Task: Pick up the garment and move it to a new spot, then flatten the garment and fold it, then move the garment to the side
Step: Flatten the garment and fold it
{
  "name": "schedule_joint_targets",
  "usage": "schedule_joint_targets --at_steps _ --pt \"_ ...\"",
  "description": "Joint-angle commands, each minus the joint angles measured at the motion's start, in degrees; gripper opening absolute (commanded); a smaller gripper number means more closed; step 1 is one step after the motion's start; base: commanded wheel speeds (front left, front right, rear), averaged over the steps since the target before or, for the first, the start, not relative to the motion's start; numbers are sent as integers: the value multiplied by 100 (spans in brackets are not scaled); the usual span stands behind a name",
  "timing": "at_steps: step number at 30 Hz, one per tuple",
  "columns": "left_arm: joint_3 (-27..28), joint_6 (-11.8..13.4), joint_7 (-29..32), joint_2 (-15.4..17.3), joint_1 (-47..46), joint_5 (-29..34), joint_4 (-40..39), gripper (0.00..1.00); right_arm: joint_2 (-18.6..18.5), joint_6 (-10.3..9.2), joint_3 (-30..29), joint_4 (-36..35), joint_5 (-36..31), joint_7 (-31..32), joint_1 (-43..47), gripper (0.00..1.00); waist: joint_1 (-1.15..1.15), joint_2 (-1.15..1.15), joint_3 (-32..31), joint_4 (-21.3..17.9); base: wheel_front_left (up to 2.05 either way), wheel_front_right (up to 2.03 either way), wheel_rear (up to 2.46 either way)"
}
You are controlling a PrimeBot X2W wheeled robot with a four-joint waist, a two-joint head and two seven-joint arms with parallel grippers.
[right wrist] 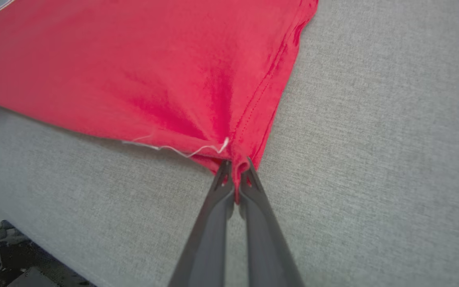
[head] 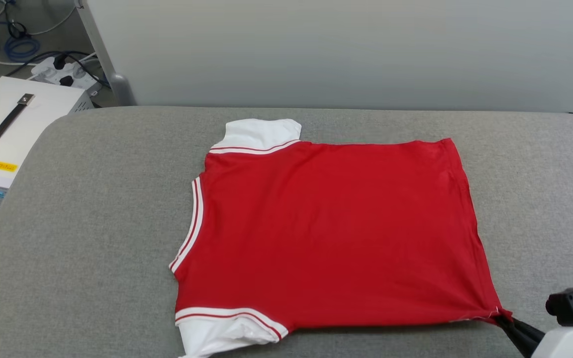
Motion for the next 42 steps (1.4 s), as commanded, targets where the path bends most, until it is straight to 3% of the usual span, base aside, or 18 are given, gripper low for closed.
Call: schedule_joint_targets --at_steps 1,7,16,29,42 --pt "-5 -35 39 65 106 -76 -14 0 -18 -3 -104 -79 -42 46 210 0 1 0 -71 34 0 0 0" --pt "-91 -94 208 172 245 -169 -82 0 100 -3 -723 -531 -251 261 995 0 1 0 -113 89 0 0 0" --pt "-221 -162 149 274 -298 63 -6 0 542 -3 -1236 -1001 -661 656 1144 0 1 0 -78 74 0 0 0" --pt "-751 -356 349 686 -2373 271 505 0 845 -3 -1563 -1069 -759 935 274 0 1 0 342 -34 0 0 0" --pt "-1734 -368 136 1087 -4588 -332 1706 0 932 -3 -1428 -553 -703 1014 -1012 0 1 0 1290 -284 0 0 0"
